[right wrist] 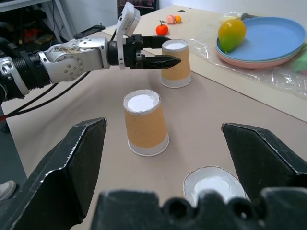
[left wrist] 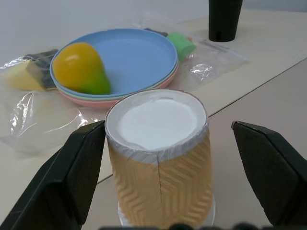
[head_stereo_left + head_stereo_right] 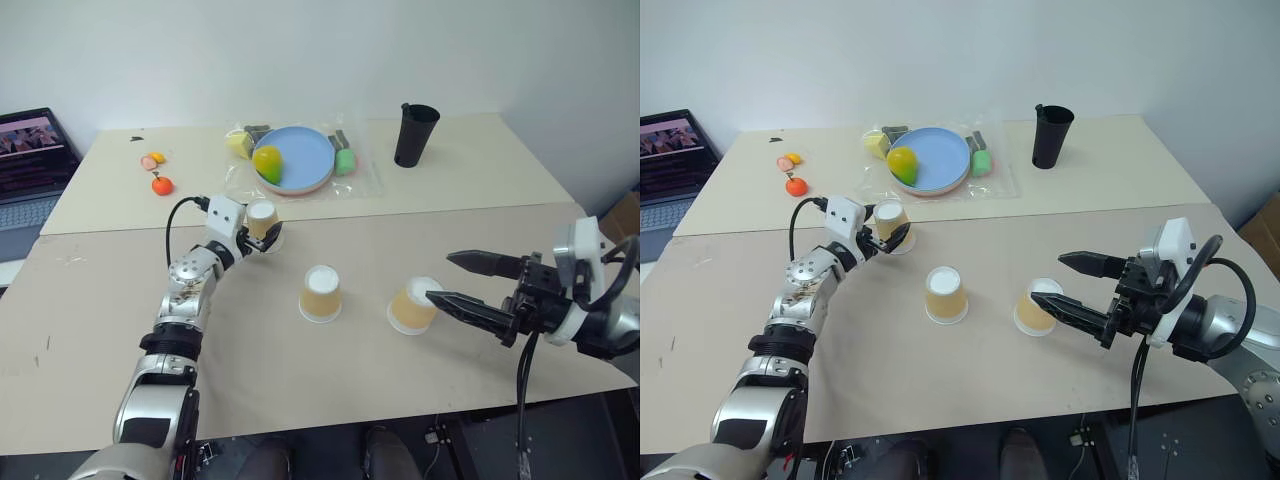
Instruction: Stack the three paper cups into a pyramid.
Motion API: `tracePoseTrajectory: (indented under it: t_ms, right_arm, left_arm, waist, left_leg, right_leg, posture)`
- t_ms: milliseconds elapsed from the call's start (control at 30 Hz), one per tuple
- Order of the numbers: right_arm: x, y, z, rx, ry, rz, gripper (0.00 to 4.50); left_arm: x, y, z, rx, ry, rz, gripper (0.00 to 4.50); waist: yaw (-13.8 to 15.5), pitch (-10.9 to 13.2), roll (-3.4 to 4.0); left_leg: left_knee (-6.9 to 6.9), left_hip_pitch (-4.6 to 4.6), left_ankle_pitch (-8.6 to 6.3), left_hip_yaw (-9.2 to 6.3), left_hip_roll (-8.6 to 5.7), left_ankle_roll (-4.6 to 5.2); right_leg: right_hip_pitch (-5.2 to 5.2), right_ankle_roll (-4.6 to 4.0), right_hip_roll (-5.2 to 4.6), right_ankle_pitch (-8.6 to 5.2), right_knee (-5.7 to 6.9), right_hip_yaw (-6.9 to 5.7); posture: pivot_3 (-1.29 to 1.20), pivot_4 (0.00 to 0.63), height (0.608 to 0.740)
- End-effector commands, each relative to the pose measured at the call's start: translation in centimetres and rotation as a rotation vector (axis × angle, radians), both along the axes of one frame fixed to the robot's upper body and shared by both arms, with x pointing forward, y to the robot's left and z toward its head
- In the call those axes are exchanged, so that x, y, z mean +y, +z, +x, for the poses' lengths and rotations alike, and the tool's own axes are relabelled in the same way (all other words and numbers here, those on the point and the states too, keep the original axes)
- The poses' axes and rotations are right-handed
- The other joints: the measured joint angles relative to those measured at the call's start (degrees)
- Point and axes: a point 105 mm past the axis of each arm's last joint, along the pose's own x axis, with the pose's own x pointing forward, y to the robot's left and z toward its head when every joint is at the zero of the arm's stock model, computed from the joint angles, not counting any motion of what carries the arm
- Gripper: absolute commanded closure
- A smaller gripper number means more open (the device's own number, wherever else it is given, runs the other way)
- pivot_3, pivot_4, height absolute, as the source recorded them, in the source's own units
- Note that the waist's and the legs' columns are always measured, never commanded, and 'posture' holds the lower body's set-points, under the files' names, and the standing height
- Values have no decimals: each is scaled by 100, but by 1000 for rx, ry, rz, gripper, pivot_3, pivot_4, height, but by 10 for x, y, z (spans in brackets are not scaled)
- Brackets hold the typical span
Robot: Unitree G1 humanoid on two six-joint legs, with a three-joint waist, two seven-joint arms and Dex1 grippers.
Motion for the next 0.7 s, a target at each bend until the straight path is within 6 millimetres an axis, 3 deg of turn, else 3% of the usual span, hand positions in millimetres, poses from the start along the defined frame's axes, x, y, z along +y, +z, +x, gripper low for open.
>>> tracePoseTrajectory:
  t_ms: [33,100,167,367,467,600,700]
  right_arm:
    - [-1,14,-6,-67,-5,9,0]
    - [-2,14,-6,-67,-10,10,0]
    - [-2,14,-6,-67,-12,8,0]
    - [-2,15,-7,-65,-15,7,0]
    - [-3,15,-7,-62,-16,4,0]
    - [-5,14,-6,-54,-18,3,0]
    - [-6,14,-5,-50,-18,4,0]
  left_arm:
    - [-4,17,5,-73,5,9,754]
    - [-10,17,5,-76,-22,11,1529]
    - [-14,17,7,-69,-26,3,1938]
    - [-23,23,3,-108,-53,7,1953]
    - [-25,37,-4,-142,-94,-25,1953]
    - [-29,67,-30,-144,-302,-73,1953]
    - [-24,67,-54,-23,-469,-52,1953]
  waist:
    - [-1,0,0]
    - [0,0,0]
    - [2,0,0]
    - [-2,0,0]
    - [-8,0,-1]
    - [-16,0,0]
    - [-87,0,1]
  left_leg:
    - [0,0,0,0,0,0]
    - [0,0,0,0,0,0]
    - [0,0,0,0,-1,0]
    - [0,0,0,0,-1,0]
    - [0,0,0,0,0,0]
    - [0,-1,0,0,0,0]
    - [-1,-1,0,0,3,1]
  right_leg:
    - [0,0,0,0,0,0]
    - [0,0,0,0,0,0]
    - [1,1,-1,0,0,0]
    - [1,1,-1,0,0,0]
    - [0,1,0,0,0,0]
    - [0,1,-1,0,1,1]
    - [-4,1,1,0,5,1]
  posture:
    - [0,150,735]
    - [0,150,735]
    - [0,150,735]
    - [0,150,735]
    - [0,150,735]
    - [0,150,735]
    - [0,150,735]
